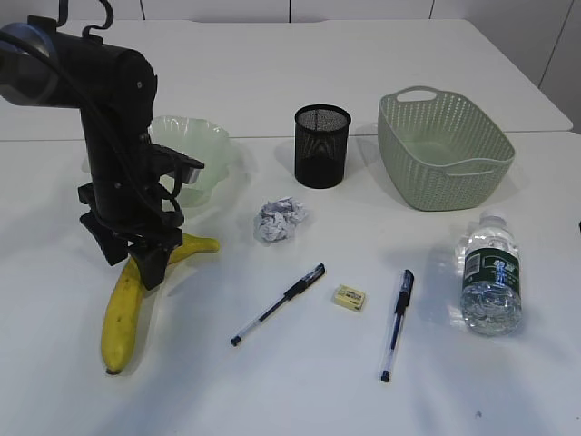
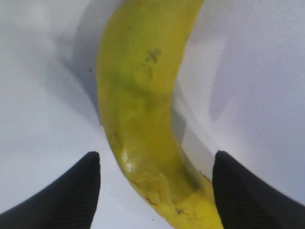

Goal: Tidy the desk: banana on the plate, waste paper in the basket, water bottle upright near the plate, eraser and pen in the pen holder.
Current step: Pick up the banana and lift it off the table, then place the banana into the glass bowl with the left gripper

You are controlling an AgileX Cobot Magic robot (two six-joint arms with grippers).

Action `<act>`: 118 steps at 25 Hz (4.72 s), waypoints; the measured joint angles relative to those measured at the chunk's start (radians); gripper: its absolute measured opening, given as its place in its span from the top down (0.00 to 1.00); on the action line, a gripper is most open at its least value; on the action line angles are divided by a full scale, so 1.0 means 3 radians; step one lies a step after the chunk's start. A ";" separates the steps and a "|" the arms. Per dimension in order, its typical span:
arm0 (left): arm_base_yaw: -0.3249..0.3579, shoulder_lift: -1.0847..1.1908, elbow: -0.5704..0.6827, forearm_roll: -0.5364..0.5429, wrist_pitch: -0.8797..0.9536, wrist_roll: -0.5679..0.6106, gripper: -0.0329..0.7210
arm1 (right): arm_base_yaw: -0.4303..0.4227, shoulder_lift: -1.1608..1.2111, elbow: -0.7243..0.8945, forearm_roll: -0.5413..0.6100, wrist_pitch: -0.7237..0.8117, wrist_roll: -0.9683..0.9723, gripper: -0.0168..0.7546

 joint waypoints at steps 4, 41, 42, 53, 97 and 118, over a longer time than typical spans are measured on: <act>0.0000 0.0045 0.0000 0.0000 0.0000 0.0000 0.27 | 0.0000 0.0000 0.0000 0.0000 0.0000 0.0000 0.30; 0.0000 0.0115 -0.0002 -0.0006 -0.0055 0.0000 0.58 | 0.0000 0.0000 0.0000 0.0000 0.0043 0.0000 0.30; 0.0000 0.0115 -0.0002 -0.0006 -0.0055 0.0000 0.58 | 0.0000 0.0000 0.0000 0.0000 0.0043 0.0000 0.30; 0.0000 0.0115 -0.0002 -0.0087 -0.0050 0.0000 0.58 | 0.0000 0.0000 0.0000 0.0000 0.0056 0.0000 0.30; 0.0000 -0.0039 -0.1526 -0.0633 0.0066 0.0000 0.58 | 0.0000 0.0000 0.0000 -0.0006 0.0064 -0.0006 0.30; 0.0000 -0.0039 -0.1560 0.0242 -0.0965 -0.0016 0.58 | 0.0000 0.0000 0.0000 -0.0006 0.0064 -0.0013 0.30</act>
